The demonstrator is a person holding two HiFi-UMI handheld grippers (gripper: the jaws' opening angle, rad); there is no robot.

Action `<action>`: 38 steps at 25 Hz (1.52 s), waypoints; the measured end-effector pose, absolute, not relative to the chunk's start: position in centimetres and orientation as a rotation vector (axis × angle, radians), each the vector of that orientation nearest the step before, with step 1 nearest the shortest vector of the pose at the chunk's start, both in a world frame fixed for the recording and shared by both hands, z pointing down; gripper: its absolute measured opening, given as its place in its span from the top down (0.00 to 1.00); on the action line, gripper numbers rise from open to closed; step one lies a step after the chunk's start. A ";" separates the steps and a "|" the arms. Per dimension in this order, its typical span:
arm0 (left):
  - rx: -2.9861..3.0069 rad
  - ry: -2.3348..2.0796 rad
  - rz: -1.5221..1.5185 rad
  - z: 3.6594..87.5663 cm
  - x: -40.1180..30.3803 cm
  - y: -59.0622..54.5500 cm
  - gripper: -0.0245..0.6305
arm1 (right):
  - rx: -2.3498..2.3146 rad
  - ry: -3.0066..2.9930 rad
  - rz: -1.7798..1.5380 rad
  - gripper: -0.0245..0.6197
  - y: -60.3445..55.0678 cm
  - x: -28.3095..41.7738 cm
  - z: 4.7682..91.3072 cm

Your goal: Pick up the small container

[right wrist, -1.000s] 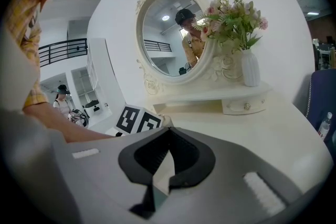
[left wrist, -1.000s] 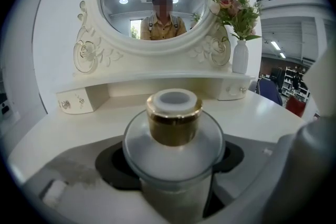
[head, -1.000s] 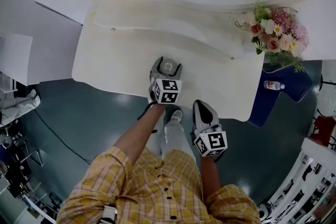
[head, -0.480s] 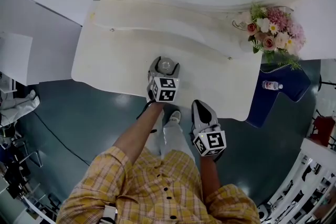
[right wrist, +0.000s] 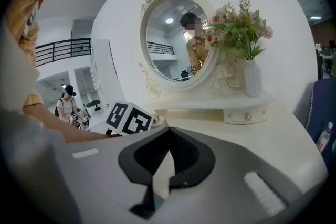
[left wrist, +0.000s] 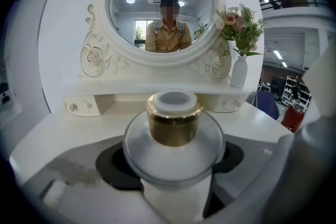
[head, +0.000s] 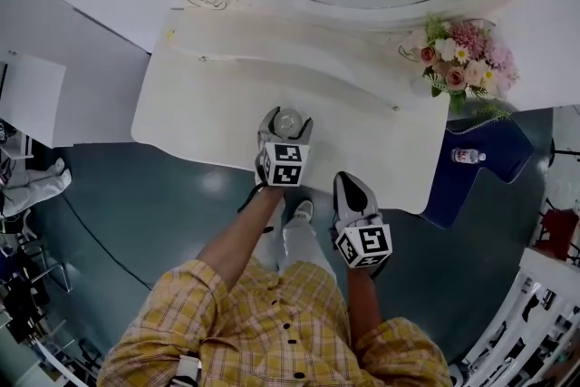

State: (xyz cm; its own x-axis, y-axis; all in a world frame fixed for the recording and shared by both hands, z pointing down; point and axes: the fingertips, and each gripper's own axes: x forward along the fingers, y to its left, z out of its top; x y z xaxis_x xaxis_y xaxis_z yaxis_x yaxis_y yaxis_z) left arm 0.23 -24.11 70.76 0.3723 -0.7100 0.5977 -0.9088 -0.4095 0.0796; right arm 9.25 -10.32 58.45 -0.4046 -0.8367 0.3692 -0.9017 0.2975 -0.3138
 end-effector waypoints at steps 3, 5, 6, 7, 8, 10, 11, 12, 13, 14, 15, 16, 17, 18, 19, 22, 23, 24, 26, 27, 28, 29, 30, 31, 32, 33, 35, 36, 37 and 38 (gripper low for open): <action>2.225 -1.413 0.665 70.0 -0.6 -23.5 0.43 | 1.627 -2.421 0.709 0.97 -10.4 9.1 58.0; 2.228 -1.417 0.653 69.2 -1.1 -23.2 0.43 | 1.623 -2.421 0.696 0.97 -10.4 9.0 57.6; 2.235 -1.418 0.650 68.7 -1.4 -23.1 0.43 | 1.619 -2.422 0.690 0.97 -10.4 8.9 57.5; 2.243 -1.421 0.650 68.0 -1.6 -23.0 0.43 | 1.615 -2.423 0.685 0.97 -10.4 8.9 57.3; 2.250 -1.424 0.647 67.4 -1.9 -22.9 0.43 | 1.612 -2.424 0.680 0.97 -10.4 8.8 57.1; 2.255 -1.431 0.638 66.5 -2.5 -22.6 0.43 | 1.611 -2.428 0.668 0.97 -10.4 8.6 56.7; 2.258 -1.432 0.634 66.1 -2.7 -22.5 0.43 | 1.611 -2.430 0.661 0.97 -10.3 8.5 56.5; 2.262 -1.432 0.630 65.8 -2.9 -22.3 0.43 | 1.609 -2.433 0.655 0.97 -10.3 8.4 56.3; 2.266 -1.431 0.626 65.4 -3.1 -22.1 0.43 | 1.606 -2.436 0.649 0.97 -10.2 8.3 56.1; 2.271 -1.429 0.623 65.1 -3.2 -21.9 0.43 | 1.603 -2.439 0.645 0.97 -10.2 8.1 55.9; 2.276 -1.427 0.622 64.8 -3.4 -21.6 0.43 | 1.600 -2.440 0.641 0.97 -10.1 8.0 55.7; 2.281 -1.424 0.622 64.4 -3.5 -21.3 0.43 | 1.598 -2.441 0.638 0.97 -10.0 7.9 55.6; 2.285 -1.422 0.621 64.1 -3.6 -21.0 0.43 | 1.596 -2.442 0.635 0.97 -9.8 7.9 55.4; 2.289 -1.419 0.618 63.8 -3.7 -20.8 0.43 | 1.594 -2.444 0.633 0.97 -9.7 7.8 55.3; 2.292 -1.418 0.613 63.5 -3.8 -20.5 0.43 | 1.593 -2.445 0.631 0.97 -9.6 7.7 55.1; 2.306 -1.416 0.603 62.6 -4.0 -19.8 0.43 | 1.592 -2.447 0.628 0.97 -9.2 7.6 54.8; 2.313 -1.415 0.600 62.3 -4.0 -19.5 0.43 | 1.592 -2.448 0.626 0.97 -9.1 7.6 54.7; 2.321 -1.414 0.598 62.0 -4.0 -19.3 0.43 | 1.592 -2.449 0.623 0.97 -9.0 7.6 54.5; 2.335 -1.412 0.594 61.4 -4.1 -18.8 0.43 | 1.593 -2.451 0.620 0.97 -8.7 7.6 54.2; 2.339 -1.410 0.589 61.1 -4.1 -18.6 0.43 | 1.593 -2.453 0.619 0.97 -8.6 7.6 54.1; 2.343 -1.408 0.581 60.8 -4.1 -18.3 0.43 | 1.594 -2.454 0.618 0.97 -8.5 7.6 54.0; 2.349 -1.405 0.574 60.5 -4.0 -18.1 0.43 | 1.594 -2.456 0.616 0.97 -8.5 7.6 53.8; 2.355 -1.404 0.569 60.1 -4.0 -17.9 0.43 | 1.593 -2.458 0.613 0.97 -8.4 7.6 53.7; 2.362 -1.403 0.567 59.7 -4.0 -17.6 0.43 | 1.593 -2.461 0.609 0.97 -8.3 7.5 53.5; 2.369 -1.401 0.565 59.4 -4.0 -17.4 0.43 | 1.593 -2.464 0.604 0.97 -8.2 7.5 53.3; 2.376 -1.400 0.562 59.0 -4.0 -17.1 0.43 | 1.594 -2.467 0.600 0.97 -8.1 7.4 53.1; 2.390 -1.398 0.558 58.4 -4.1 -16.6 0.43 | 1.599 -2.470 0.595 0.97 -7.9 7.3 52.8; 2.397 -1.397 0.558 58.2 -4.1 -16.3 0.43 | 1.602 -2.471 0.594 0.97 -7.8 7.3 52.7; 2.402 -1.396 0.557 57.9 -4.2 -16.1 0.43 | 1.604 -2.472 0.591 0.97 -7.7 7.2 52.5; 2.406 -1.394 0.558 57.8 -4.3 -15.9 0.43 | 1.603 -2.475 0.588 0.97 -7.6 7.1 52.3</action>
State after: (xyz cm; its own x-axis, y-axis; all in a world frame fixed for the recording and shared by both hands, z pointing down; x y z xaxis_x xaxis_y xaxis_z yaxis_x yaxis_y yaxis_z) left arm -4.35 -15.87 57.76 0.4524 -0.7558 0.4735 -0.8739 -0.4817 0.0661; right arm 7.07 -7.63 52.29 -0.4249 -0.8475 0.3180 -0.9000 0.3577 -0.2492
